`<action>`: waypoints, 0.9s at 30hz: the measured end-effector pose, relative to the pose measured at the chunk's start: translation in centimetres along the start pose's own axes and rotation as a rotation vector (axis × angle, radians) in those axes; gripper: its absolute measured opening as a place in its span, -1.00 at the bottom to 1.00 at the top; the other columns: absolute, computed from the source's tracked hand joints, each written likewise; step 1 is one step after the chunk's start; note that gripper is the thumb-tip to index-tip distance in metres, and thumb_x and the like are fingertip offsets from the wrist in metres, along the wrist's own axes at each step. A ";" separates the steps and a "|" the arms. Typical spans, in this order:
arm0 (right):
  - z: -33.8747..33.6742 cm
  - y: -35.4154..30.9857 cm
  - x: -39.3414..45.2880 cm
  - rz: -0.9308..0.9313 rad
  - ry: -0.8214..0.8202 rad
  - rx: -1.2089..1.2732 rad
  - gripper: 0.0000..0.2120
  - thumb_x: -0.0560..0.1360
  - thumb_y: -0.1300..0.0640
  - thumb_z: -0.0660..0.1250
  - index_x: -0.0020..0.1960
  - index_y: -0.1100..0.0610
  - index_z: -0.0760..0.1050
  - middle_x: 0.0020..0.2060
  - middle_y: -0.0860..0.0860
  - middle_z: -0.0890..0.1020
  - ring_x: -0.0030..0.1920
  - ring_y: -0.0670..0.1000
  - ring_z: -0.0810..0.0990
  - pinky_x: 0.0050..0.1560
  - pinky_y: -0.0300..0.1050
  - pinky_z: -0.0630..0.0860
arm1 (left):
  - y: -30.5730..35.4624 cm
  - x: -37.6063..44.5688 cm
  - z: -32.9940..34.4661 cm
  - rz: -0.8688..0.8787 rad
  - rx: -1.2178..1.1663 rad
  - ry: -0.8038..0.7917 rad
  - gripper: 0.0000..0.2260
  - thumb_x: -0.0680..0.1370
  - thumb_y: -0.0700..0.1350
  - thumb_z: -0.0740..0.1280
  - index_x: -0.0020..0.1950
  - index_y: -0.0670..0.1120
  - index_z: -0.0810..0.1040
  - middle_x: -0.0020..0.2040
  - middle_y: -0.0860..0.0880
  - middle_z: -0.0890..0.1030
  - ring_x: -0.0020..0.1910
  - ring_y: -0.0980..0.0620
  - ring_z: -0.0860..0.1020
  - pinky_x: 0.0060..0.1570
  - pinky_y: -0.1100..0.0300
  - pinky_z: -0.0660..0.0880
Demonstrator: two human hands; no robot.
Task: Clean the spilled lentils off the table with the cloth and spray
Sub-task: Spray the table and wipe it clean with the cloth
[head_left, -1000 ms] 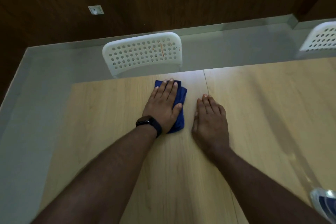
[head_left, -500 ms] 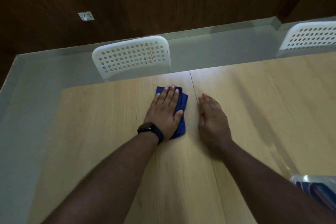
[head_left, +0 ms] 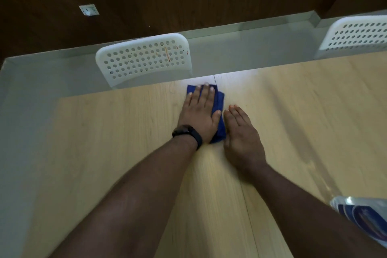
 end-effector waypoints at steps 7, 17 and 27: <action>0.1 -0.2 -0.2 -0.002 0.001 -0.008 -0.48 0.72 0.11 0.11 0.67 0.15 0.19 0.65 0.05 0.22 0.67 -0.03 0.06 0.61 -0.17 -0.03 | -0.2 -3.2 0.0 0.078 -0.021 -0.022 -0.36 0.69 0.19 -0.13 0.71 -0.06 -0.15 0.72 -0.03 -0.13 0.68 -0.02 -0.16 0.64 -0.06 -0.13; 0.0 0.2 -0.1 -0.016 0.001 -0.009 -0.43 0.64 0.17 0.16 0.64 0.19 0.24 0.63 0.12 0.28 0.66 0.04 0.13 0.63 -0.12 -0.02 | 0.4 0.5 0.0 -0.057 -0.013 0.020 -0.36 0.70 0.18 -0.08 0.71 -0.09 -0.09 0.72 -0.05 -0.06 0.69 -0.05 -0.09 0.65 -0.03 -0.13; -0.2 0.1 -0.2 -0.017 -0.009 0.012 -0.44 0.66 0.06 0.07 0.63 0.19 0.26 0.61 0.12 0.31 0.65 0.05 0.16 0.65 -0.07 0.03 | 1.9 -5.7 0.9 -0.025 -0.025 0.012 -0.36 0.69 0.18 -0.10 0.71 -0.06 -0.12 0.72 -0.03 -0.10 0.69 -0.03 -0.15 0.65 -0.04 -0.15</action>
Point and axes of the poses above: each hand's wrist, its own x-axis towards the middle knuckle, its own z-axis out of the palm, y = z × x, the point moved 1 cm from there along x, towards the middle knuckle
